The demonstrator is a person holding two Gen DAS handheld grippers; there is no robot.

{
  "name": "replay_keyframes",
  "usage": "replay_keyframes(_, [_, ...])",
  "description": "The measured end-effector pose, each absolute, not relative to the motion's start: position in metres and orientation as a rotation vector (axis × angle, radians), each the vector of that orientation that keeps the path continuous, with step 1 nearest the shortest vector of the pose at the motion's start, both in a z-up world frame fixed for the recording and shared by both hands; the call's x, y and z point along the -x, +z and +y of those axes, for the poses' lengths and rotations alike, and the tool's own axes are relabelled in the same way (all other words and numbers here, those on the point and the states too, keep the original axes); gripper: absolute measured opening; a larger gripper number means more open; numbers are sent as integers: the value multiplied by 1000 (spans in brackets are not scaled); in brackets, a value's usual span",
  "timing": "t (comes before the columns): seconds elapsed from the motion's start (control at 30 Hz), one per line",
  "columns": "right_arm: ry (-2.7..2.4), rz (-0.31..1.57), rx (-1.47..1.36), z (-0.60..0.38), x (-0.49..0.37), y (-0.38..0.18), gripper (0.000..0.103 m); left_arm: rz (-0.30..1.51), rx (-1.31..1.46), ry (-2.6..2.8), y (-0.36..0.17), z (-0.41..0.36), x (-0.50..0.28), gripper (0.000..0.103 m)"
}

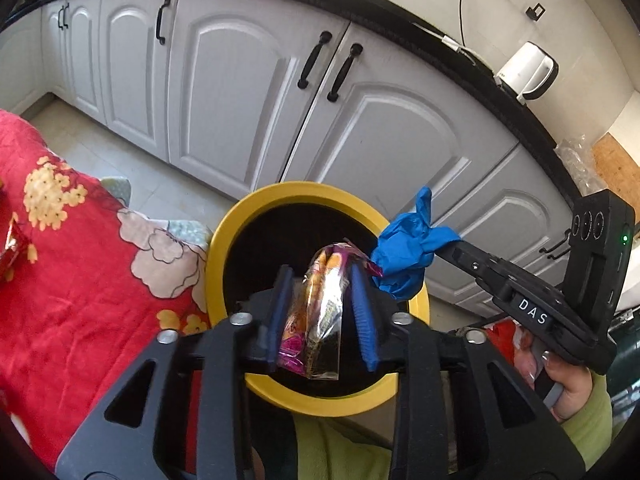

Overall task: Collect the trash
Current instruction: 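Open both grippers over the bin to drop the wrapper and glove, then move both grippers back over the table toward the red bag and wrappers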

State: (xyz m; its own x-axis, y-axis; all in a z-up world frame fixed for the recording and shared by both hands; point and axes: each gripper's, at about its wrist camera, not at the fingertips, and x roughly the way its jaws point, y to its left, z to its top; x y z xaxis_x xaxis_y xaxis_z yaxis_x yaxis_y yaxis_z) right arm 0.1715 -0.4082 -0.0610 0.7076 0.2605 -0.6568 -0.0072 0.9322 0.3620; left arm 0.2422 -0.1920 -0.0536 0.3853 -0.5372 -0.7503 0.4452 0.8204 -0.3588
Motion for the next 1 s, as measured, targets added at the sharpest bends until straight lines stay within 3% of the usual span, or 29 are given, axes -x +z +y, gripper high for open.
replay_keyframes(0.03, [147, 775, -353, -410, -171, -62, 22, 1000, 99, -624, -55, -193, -242, 37])
replay_keyframes(0.1, [137, 776, -360, -413, -171, -64, 27, 1006, 92, -621, -58, -195, -243, 42])
replay_keyframes(0.57, [150, 774, -350, -402, -173, -63, 42, 964, 70, -513, -49, -168, -237, 90])
replay_keyframes(0.7, [167, 761, -337, -392, -173, -58, 57, 944, 78, -478, -44, -155, -235, 92])
replay_keyframes(1.0, [211, 741, -324, -369, -172, -50, 65, 868, 85, -376, -23, -117, -223, 92])
